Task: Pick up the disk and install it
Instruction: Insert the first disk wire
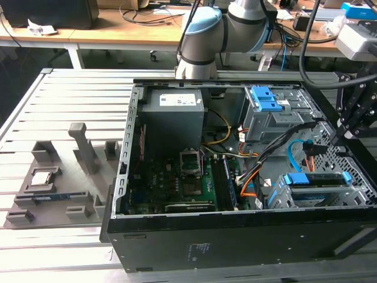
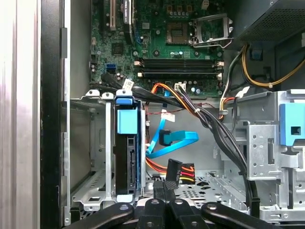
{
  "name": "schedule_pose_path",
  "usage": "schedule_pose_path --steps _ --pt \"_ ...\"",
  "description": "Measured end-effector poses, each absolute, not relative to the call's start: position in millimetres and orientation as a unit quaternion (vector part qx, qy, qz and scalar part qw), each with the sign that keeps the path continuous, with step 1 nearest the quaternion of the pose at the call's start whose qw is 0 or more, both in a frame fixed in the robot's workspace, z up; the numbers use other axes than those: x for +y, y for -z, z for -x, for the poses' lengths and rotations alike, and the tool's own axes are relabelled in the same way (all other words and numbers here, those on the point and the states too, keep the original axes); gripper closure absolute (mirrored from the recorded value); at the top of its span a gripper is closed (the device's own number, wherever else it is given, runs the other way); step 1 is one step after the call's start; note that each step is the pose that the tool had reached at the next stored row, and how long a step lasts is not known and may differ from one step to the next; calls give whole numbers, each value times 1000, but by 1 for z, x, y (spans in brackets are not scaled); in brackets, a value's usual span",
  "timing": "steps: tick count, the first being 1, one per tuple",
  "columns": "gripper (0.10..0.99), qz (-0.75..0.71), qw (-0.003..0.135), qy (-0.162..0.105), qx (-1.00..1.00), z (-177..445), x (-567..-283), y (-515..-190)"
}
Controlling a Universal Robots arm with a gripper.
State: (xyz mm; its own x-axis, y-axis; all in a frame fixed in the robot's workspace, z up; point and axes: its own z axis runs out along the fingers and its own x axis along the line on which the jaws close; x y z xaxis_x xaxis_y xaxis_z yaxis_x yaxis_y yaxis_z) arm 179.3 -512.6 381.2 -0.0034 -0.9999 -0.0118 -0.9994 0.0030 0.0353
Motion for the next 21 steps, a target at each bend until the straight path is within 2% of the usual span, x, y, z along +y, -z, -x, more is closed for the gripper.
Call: schedule_pose_path --steps 21 --pt "980 -704 13 12 -710 -169 -501 -367"
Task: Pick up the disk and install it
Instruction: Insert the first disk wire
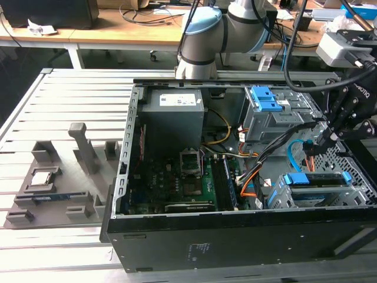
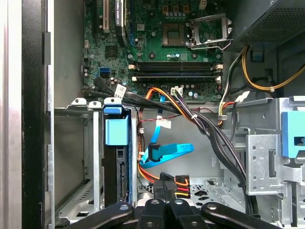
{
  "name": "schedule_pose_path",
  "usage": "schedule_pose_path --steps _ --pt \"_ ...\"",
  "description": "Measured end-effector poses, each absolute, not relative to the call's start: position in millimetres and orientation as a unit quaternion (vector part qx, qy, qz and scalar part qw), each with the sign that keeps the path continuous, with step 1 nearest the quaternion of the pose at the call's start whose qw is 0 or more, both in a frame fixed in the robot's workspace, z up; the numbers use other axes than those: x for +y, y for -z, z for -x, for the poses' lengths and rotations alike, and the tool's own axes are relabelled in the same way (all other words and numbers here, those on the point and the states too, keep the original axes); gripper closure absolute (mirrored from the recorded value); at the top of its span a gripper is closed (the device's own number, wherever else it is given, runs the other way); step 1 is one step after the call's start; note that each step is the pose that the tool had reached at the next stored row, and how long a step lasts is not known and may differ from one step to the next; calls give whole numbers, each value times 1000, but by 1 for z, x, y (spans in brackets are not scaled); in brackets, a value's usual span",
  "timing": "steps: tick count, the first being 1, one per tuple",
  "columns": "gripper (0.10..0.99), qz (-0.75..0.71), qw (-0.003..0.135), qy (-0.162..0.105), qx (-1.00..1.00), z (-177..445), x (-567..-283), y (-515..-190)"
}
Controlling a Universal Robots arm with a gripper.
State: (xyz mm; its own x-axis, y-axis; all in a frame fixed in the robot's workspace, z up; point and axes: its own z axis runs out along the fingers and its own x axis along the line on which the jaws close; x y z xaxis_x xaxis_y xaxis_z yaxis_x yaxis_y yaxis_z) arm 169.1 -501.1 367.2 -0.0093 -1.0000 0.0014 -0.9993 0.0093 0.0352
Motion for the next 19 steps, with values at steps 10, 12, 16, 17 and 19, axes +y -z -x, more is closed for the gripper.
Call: schedule_pose_path --steps 10,12,16,17,19 --pt "784 -704 13 12 -710 -169 -501 -367" --pt "784 -704 15 10 -710 -169 -498 -367" --pt "784 -704 21 4 -710 -169 -493 -363" --pt "784 -703 23 2 -710 -169 -492 -361" --pt "784 -703 25 0 -710 -169 -491 -358"
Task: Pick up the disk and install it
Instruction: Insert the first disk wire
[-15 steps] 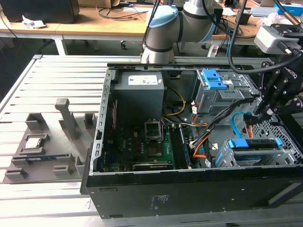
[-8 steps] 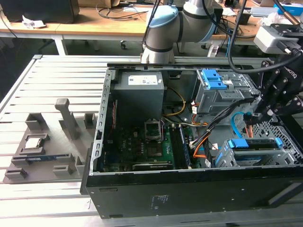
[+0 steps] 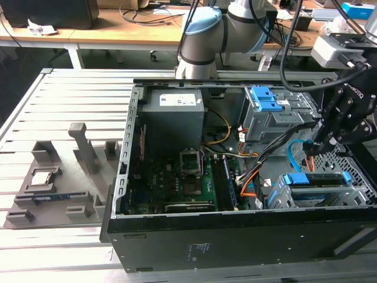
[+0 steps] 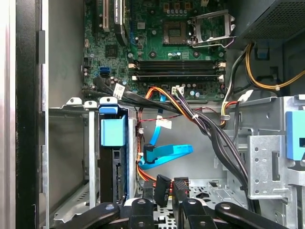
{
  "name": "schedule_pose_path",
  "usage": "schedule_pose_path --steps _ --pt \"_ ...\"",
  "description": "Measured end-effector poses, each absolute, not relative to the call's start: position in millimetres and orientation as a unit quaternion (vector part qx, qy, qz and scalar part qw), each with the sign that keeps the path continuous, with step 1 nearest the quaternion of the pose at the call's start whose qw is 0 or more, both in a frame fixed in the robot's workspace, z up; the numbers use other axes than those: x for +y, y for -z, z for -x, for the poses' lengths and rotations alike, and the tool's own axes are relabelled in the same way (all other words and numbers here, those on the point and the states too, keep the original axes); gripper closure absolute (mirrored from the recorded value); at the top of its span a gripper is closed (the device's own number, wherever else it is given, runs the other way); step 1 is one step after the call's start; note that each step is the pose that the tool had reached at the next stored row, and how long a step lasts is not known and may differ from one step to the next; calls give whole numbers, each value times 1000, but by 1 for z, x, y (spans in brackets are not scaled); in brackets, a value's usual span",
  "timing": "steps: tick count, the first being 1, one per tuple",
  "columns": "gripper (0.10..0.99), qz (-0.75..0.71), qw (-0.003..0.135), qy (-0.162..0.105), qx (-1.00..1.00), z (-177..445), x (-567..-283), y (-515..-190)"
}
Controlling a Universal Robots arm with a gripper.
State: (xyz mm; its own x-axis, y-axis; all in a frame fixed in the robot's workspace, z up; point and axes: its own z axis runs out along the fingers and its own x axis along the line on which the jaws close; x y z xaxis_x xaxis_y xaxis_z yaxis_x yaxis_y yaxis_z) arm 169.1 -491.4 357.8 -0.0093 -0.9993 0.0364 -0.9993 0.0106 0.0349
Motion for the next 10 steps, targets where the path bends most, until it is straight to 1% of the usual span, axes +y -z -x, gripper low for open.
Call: schedule_pose_path --steps 6,7,8,9,10 --pt "784 -703 28 -3 -710 -169 -491 -351" --pt "800 -703 28 -3 -710 -169 -491 -351" --pt "867 -703 28 -3 -710 -169 -491 -351" --pt "867 -703 28 -3 -710 -169 -491 -351" --pt "918 -703 28 -3 -710 -169 -491 -351"
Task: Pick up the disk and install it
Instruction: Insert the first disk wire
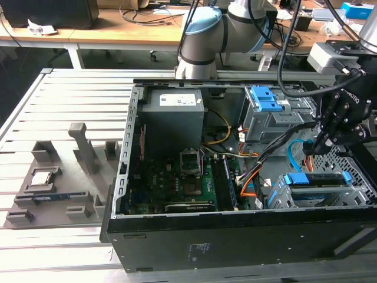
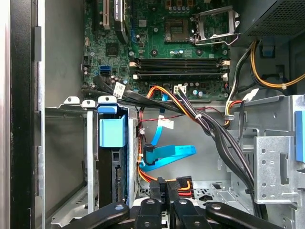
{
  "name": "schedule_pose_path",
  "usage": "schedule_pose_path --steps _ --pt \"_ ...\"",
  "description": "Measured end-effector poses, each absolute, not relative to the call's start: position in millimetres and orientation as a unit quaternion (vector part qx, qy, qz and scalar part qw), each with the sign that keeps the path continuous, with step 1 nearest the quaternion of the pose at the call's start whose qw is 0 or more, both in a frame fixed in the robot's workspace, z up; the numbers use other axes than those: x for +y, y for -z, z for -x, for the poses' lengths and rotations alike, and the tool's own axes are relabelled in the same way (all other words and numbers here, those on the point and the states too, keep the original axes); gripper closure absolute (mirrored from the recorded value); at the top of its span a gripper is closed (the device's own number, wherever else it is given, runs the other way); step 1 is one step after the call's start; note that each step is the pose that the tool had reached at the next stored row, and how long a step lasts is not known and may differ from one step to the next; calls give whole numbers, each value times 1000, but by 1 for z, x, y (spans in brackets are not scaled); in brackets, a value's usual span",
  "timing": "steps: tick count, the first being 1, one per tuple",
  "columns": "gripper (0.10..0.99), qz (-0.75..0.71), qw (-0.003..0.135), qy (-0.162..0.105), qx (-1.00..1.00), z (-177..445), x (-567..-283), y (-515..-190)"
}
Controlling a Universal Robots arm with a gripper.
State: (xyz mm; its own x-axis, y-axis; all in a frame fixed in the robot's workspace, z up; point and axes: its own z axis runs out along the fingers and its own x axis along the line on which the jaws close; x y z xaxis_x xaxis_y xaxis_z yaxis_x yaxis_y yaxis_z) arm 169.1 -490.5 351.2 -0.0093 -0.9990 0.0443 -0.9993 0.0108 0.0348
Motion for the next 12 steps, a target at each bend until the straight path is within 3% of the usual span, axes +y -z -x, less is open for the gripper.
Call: schedule_pose_path --steps 12 --pt "918 -703 28 -3 -710 -169 -498 -351"
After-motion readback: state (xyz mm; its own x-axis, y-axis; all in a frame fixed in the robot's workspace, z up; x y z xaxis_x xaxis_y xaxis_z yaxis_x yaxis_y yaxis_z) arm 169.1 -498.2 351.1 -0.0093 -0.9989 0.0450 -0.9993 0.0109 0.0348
